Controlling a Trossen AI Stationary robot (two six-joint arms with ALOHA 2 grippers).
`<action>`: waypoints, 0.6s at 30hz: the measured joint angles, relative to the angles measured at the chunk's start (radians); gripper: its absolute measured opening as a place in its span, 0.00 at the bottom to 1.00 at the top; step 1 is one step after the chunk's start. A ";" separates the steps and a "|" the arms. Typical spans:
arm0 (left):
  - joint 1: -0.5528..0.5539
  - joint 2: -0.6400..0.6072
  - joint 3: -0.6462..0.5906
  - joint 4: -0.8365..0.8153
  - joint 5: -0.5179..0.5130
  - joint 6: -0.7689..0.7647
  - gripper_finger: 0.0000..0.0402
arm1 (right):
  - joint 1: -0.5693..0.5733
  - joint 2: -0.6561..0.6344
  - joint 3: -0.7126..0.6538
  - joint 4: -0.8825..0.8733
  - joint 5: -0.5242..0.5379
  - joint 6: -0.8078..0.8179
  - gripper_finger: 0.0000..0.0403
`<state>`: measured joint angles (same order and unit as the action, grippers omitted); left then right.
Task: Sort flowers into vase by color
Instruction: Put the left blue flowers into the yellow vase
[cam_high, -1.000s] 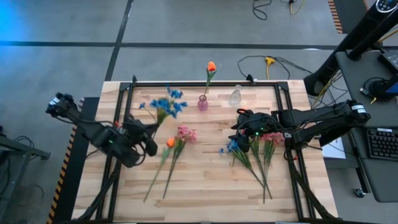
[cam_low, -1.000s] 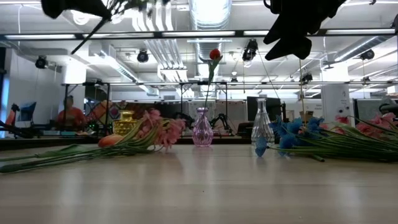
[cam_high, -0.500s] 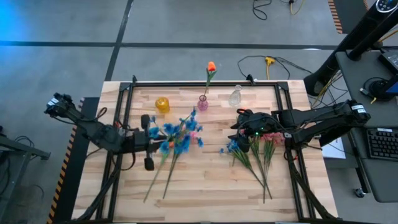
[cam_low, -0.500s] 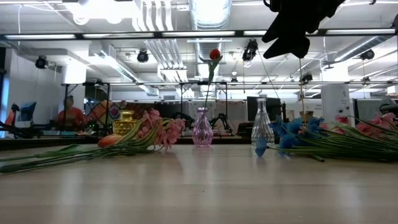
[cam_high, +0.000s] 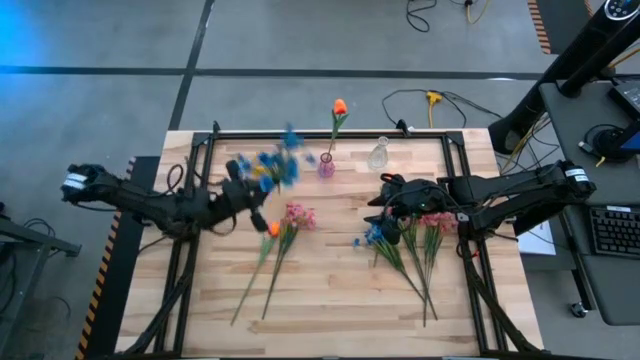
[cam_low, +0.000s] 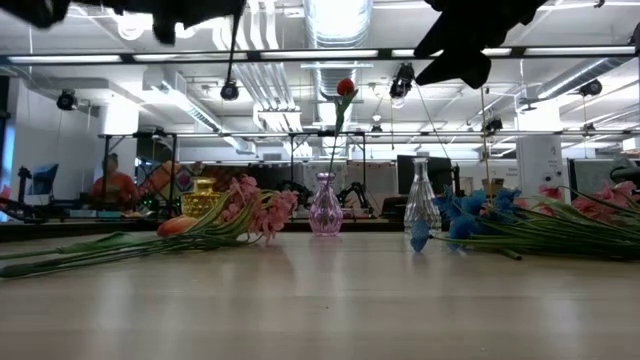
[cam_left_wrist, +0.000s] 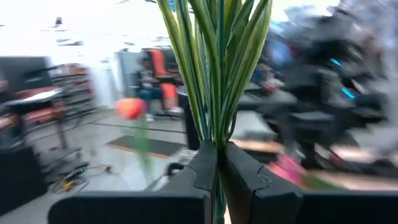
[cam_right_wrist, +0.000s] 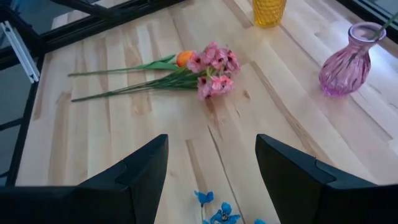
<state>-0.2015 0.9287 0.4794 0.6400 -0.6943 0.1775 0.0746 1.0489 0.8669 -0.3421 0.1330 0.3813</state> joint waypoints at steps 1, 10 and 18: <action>0.031 -0.011 -0.038 0.053 -0.002 -0.010 0.00 | 0.000 0.000 0.000 0.002 0.000 -0.001 0.58; 0.239 -0.043 -0.247 0.248 -0.076 -0.042 0.00 | 0.000 0.000 0.000 0.012 0.000 -0.003 0.58; 0.377 0.012 -0.258 0.247 -0.100 -0.010 0.00 | 0.000 0.000 0.000 0.034 0.000 -0.015 0.58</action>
<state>0.1753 0.9403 0.2218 0.8867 -0.7944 0.1679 0.0746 1.0489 0.8669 -0.3081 0.1333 0.3664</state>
